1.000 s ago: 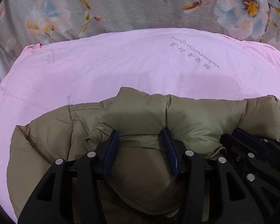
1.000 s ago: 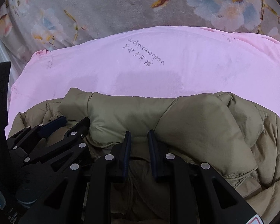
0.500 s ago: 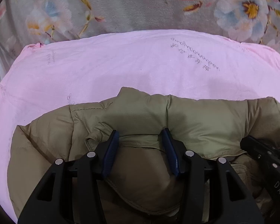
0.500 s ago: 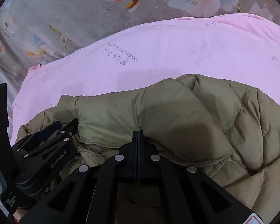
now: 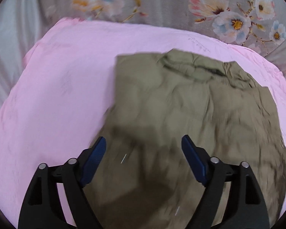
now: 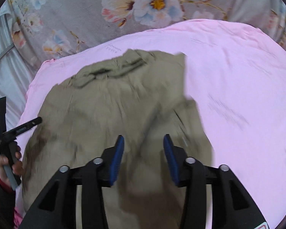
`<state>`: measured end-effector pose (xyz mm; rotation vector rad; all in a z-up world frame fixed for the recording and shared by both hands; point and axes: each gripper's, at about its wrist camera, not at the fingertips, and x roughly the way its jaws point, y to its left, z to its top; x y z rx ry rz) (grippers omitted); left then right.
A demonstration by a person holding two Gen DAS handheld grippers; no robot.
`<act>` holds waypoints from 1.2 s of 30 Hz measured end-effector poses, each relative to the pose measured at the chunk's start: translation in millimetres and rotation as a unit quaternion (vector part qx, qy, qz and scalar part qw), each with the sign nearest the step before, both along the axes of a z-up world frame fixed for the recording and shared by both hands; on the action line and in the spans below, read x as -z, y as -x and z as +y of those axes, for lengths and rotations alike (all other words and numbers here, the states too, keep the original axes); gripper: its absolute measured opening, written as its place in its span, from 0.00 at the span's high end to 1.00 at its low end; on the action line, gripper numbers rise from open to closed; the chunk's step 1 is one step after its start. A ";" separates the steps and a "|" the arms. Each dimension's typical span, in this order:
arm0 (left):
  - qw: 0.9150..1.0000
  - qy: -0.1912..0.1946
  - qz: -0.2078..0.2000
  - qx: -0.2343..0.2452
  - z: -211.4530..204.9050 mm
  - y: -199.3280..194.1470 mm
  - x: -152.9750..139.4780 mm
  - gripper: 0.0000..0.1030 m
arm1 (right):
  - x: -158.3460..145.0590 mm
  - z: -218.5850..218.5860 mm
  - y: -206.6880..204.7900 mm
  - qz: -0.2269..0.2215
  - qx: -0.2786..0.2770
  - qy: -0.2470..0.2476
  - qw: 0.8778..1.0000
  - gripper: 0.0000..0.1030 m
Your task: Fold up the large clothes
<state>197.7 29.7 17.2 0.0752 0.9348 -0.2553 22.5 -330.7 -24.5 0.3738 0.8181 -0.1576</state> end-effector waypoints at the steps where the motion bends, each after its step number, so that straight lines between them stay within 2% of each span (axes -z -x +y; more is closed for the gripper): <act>1: 1.000 0.006 0.011 -0.007 16.1 14.7 -0.4 0.14 | 4.3 0.0 23.0 0.004 0.006 0.000 1.000 0.45; 3: 0.999 0.016 0.027 -0.018 41.5 40.9 0.7 0.14 | 13.7 -0.5 69.3 0.010 0.022 -0.004 1.000 0.41; 6: 0.997 0.042 0.057 -0.038 78.6 79.7 9.4 0.14 | 33.5 -1.2 129.5 0.025 0.040 -0.035 0.998 0.40; 9: 0.992 0.072 0.093 -0.051 99.4 110.9 26.2 0.14 | 55.4 1.4 166.5 0.028 0.040 -0.099 0.994 0.40; 11: 0.987 0.098 0.113 -0.054 107.6 128.7 37.2 0.14 | 65.4 6.2 177.4 0.026 0.033 -0.133 0.990 0.40; 15: 0.985 0.134 0.104 -0.042 109.7 157.4 36.3 0.14 | 71.4 30.4 190.4 0.003 0.010 -0.161 0.987 0.37; 17: 0.981 0.158 0.111 -0.034 104.7 163.1 36.8 0.14 | 70.9 41.0 187.9 -0.005 0.003 -0.159 0.987 0.35; 19: 0.980 0.163 0.112 -0.026 95.8 166.3 37.3 0.15 | 71.6 47.0 185.4 -0.013 0.005 -0.151 0.988 0.33; 21: 0.979 0.171 0.111 -0.013 85.5 169.2 36.5 0.22 | 71.9 49.4 182.1 -0.023 0.010 -0.159 0.987 0.36; 23: 0.981 0.166 0.103 -0.003 74.8 171.9 34.8 0.41 | 73.3 48.9 180.6 -0.030 0.010 -0.173 0.984 0.57; 24: 0.982 0.161 0.095 0.001 70.8 173.9 33.0 0.46 | 74.6 50.0 180.1 -0.031 0.005 -0.183 0.983 0.70; 26: 0.983 0.162 0.085 0.005 70.7 175.2 28.5 0.72 | 73.0 49.6 180.7 -0.047 0.005 -0.203 0.978 0.79; 28: 0.982 0.173 0.072 0.011 77.7 179.8 18.1 0.84 | 62.9 54.1 186.3 -0.067 0.001 -0.195 0.979 0.85; 32: 0.980 0.196 0.031 0.030 95.3 202.4 -17.9 0.92 | 25.0 67.4 207.4 -0.117 -0.026 -0.159 0.980 0.88; 36: 0.972 0.227 -0.020 0.051 124.1 242.1 -66.5 0.93 | -22.5 81.1 244.3 -0.189 -0.066 -0.122 0.972 0.89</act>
